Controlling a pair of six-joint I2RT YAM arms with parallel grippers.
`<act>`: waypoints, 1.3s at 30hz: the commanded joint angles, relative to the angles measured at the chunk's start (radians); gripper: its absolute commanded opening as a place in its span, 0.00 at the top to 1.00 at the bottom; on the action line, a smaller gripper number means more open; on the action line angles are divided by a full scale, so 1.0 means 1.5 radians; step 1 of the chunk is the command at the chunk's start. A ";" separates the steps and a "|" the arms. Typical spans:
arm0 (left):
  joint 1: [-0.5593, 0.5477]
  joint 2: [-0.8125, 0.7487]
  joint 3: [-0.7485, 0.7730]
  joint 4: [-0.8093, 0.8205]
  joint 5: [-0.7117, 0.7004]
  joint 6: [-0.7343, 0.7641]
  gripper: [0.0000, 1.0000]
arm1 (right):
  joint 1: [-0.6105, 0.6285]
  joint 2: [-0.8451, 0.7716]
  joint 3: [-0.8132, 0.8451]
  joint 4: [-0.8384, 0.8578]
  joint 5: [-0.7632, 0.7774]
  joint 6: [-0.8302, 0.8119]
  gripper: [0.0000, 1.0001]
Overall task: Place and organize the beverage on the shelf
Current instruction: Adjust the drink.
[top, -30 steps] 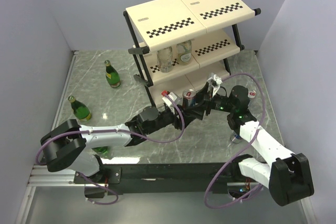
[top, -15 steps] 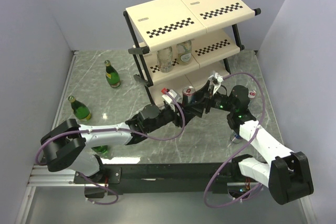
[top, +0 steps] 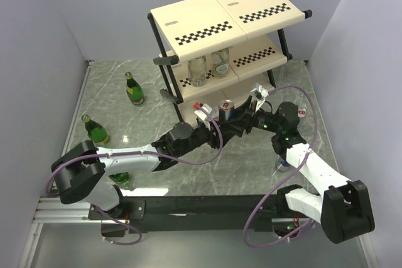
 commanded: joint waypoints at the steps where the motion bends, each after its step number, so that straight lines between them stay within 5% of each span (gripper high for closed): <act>1: -0.008 -0.023 0.074 0.187 0.022 -0.022 0.72 | 0.017 0.000 0.000 -0.006 0.012 -0.005 1.00; 10: 0.003 -0.036 0.057 0.153 0.045 -0.047 0.21 | 0.005 -0.010 0.001 -0.009 0.029 -0.011 1.00; 16: 0.007 -0.048 0.044 0.117 0.066 -0.050 0.02 | -0.007 -0.007 0.000 -0.009 0.040 -0.019 1.00; 32: 0.008 -0.256 -0.080 -0.041 0.007 -0.003 0.01 | -0.125 0.024 -0.023 -0.032 0.156 -0.088 1.00; 39: 0.008 -0.354 -0.127 -0.094 -0.025 0.000 0.00 | -0.128 0.047 -0.040 0.019 0.374 -0.030 1.00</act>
